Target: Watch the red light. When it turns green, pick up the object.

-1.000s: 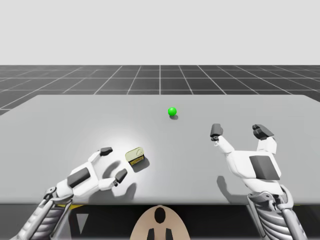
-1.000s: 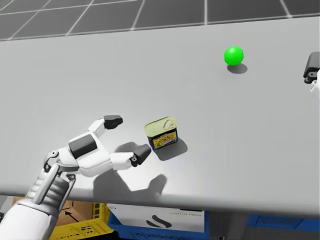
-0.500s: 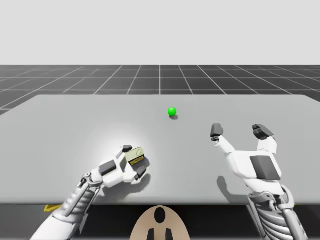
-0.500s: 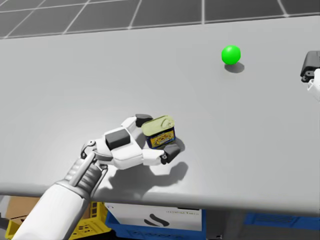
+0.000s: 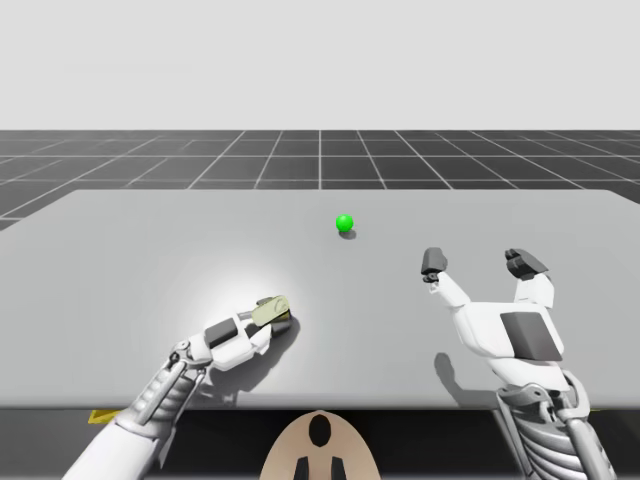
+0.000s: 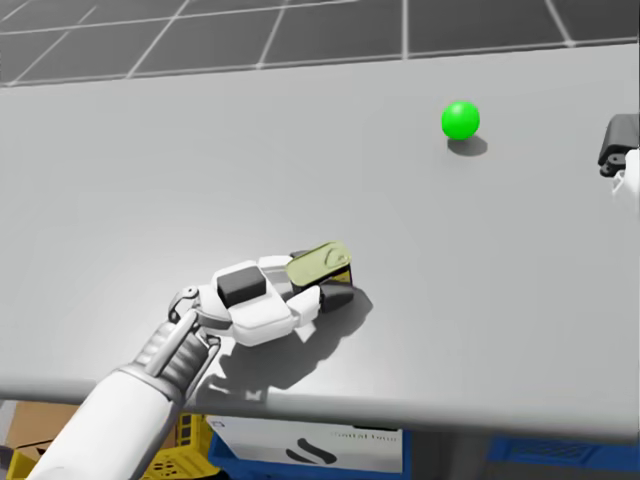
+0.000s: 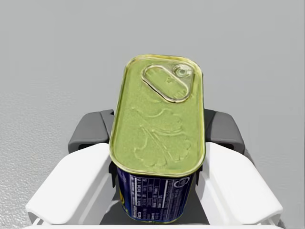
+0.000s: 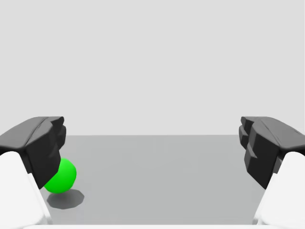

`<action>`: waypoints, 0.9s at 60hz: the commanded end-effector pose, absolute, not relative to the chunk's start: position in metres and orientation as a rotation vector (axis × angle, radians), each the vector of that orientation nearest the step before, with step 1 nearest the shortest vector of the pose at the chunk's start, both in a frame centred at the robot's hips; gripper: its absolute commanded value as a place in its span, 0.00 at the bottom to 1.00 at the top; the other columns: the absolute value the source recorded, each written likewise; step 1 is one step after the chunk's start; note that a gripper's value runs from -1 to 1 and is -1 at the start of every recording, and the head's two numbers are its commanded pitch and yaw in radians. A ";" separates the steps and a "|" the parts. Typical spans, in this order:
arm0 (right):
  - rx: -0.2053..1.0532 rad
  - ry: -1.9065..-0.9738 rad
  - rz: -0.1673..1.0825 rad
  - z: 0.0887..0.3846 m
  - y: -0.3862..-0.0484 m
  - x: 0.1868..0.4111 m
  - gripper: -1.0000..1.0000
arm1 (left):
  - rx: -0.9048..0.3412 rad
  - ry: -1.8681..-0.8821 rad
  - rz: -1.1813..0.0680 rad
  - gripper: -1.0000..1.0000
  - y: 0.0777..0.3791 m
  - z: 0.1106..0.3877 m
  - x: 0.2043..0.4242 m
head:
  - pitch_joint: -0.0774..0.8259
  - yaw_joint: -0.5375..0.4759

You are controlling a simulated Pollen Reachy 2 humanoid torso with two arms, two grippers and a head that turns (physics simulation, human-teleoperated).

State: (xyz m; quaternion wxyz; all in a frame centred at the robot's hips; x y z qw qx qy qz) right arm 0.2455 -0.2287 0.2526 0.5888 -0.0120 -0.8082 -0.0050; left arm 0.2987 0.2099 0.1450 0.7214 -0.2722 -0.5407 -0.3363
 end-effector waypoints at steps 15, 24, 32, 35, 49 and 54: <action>-0.014 -1.878 -0.035 0.251 -0.226 0.245 0.00 | -0.602 -1.175 -0.757 1.00 0.209 0.140 0.293 | 0.54 0.72; -0.013 -1.877 -0.036 0.252 -0.225 0.244 0.00 | -0.588 -1.184 -0.750 1.00 0.212 0.147 0.293 | 0.47 0.72; 0.016 -1.865 -0.033 0.252 -0.226 0.244 0.00 | -0.556 -1.252 -0.739 1.00 0.218 0.183 0.292 | 0.46 0.72; 0.017 -1.865 -0.033 0.252 -0.226 0.244 0.00 | -0.532 -1.290 -0.730 1.00 0.221 0.203 0.292 | 0.45 0.73; 0.042 -1.854 -0.033 0.252 -0.226 0.244 0.00 | -0.367 -1.514 -0.757 1.00 0.226 0.305 0.284 | 0.43 0.73; 0.050 -1.850 -0.036 0.252 -0.226 0.243 0.00 | -0.332 -1.634 -0.738 1.00 0.221 0.349 0.275 | 0.43 0.74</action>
